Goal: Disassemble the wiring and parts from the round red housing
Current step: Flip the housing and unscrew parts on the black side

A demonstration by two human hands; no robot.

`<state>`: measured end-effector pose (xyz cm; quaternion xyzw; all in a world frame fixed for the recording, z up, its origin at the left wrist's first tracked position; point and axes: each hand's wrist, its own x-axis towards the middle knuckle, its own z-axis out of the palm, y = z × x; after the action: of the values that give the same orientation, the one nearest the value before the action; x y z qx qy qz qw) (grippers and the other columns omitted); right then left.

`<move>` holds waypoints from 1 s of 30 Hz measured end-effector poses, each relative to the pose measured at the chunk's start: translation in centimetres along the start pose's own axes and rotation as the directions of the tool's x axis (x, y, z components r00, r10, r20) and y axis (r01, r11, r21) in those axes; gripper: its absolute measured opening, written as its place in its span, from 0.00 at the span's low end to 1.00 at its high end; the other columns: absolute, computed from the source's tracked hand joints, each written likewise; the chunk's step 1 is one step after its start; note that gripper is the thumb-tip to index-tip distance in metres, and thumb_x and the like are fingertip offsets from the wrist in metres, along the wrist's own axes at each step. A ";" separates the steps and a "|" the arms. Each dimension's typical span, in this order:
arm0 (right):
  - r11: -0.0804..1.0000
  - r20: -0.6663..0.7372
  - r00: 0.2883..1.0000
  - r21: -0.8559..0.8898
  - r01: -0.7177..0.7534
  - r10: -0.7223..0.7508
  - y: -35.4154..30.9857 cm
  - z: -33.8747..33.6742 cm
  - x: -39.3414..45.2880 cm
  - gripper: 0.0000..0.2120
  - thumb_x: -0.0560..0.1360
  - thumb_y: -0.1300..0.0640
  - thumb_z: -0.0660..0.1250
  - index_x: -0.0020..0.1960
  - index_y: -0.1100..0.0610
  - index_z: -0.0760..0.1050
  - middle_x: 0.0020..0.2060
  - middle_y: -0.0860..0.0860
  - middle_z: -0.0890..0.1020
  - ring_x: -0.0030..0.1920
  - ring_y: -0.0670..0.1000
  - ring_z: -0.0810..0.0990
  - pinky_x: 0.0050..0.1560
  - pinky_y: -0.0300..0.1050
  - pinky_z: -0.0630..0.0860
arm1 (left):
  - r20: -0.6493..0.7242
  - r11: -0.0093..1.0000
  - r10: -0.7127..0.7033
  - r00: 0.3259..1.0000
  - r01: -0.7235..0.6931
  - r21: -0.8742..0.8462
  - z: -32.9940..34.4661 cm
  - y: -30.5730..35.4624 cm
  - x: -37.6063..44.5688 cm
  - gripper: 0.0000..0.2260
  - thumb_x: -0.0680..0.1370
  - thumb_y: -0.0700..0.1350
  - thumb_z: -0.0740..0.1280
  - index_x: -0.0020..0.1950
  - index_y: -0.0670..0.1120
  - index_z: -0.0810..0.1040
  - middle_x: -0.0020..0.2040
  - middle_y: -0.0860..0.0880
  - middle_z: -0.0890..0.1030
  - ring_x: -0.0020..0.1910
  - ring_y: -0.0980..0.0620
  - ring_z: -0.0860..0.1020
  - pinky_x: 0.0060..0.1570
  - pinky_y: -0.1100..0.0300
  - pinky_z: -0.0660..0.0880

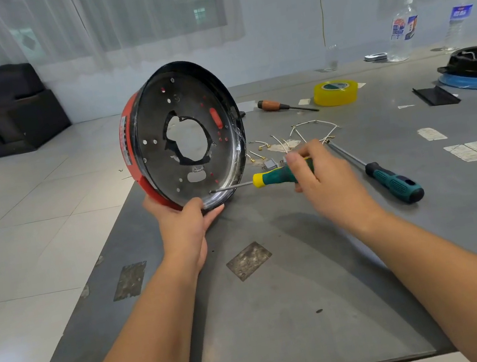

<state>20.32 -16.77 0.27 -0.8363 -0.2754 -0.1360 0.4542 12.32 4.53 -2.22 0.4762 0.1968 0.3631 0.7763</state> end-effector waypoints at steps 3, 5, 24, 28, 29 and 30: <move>0.984 0.107 0.985 0.133 0.121 -0.136 0.3 -0.4 -0.4 0.11 0.82 0.50 0.65 0.60 0.41 0.66 0.47 0.42 0.76 0.41 0.40 0.77 0.38 0.31 0.71 | -0.019 1.000 -0.004 1.000 0.004 -0.024 0.0 0.0 0.0 0.30 0.76 0.25 0.60 0.59 0.62 0.67 0.65 0.50 0.75 0.60 0.42 0.82 0.48 0.45 0.86; 0.980 0.113 0.985 0.162 0.115 -0.134 0.6 -0.8 -0.3 0.15 0.80 0.52 0.67 0.61 0.40 0.66 0.52 0.37 0.75 0.47 0.40 0.77 0.43 0.29 0.72 | -0.019 1.000 -0.007 1.000 0.007 -0.029 0.1 0.1 0.0 0.31 0.76 0.25 0.60 0.57 0.63 0.67 0.65 0.50 0.75 0.61 0.43 0.82 0.47 0.44 0.86; 0.992 -0.066 0.998 -0.129 -0.006 -0.002 0.5 0.6 0.2 0.16 0.82 0.34 0.50 0.59 0.43 0.66 0.35 0.44 0.77 0.38 0.46 0.77 0.33 0.43 0.67 | -0.032 1.000 0.025 0.999 -0.025 0.001 0.1 0.0 0.0 0.29 0.77 0.25 0.60 0.61 0.59 0.65 0.66 0.49 0.74 0.62 0.43 0.81 0.48 0.43 0.86; 0.990 0.092 0.989 0.094 0.103 -0.112 0.2 0.1 -0.3 0.18 0.74 0.46 0.62 0.60 0.35 0.60 0.48 0.39 0.74 0.43 0.41 0.76 0.40 0.34 0.69 | -0.040 1.000 0.021 0.999 -0.022 -0.016 0.1 -0.1 0.1 0.29 0.77 0.25 0.60 0.61 0.59 0.65 0.67 0.49 0.74 0.62 0.43 0.81 0.49 0.40 0.86; 0.990 0.091 0.991 0.110 0.092 -0.102 0.1 0.0 -0.3 0.20 0.73 0.46 0.62 0.61 0.34 0.59 0.49 0.39 0.74 0.42 0.43 0.76 0.42 0.39 0.71 | -0.039 1.000 0.020 0.999 -0.021 -0.016 0.1 -0.1 0.1 0.28 0.77 0.25 0.60 0.61 0.59 0.65 0.67 0.49 0.74 0.62 0.43 0.82 0.49 0.41 0.86; 0.993 0.071 0.994 0.091 0.070 -0.077 0.1 0.0 -0.2 0.19 0.75 0.44 0.61 0.62 0.35 0.58 0.48 0.42 0.76 0.39 0.45 0.76 0.41 0.44 0.73 | -0.037 1.000 0.020 0.999 -0.020 -0.010 0.0 0.0 0.1 0.28 0.77 0.25 0.60 0.61 0.58 0.65 0.67 0.48 0.74 0.62 0.42 0.81 0.48 0.42 0.86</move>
<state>20.17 -16.86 0.10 -0.8090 -0.3287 -0.1090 0.4750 12.40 4.53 -2.24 0.4676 0.2044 0.3806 0.7712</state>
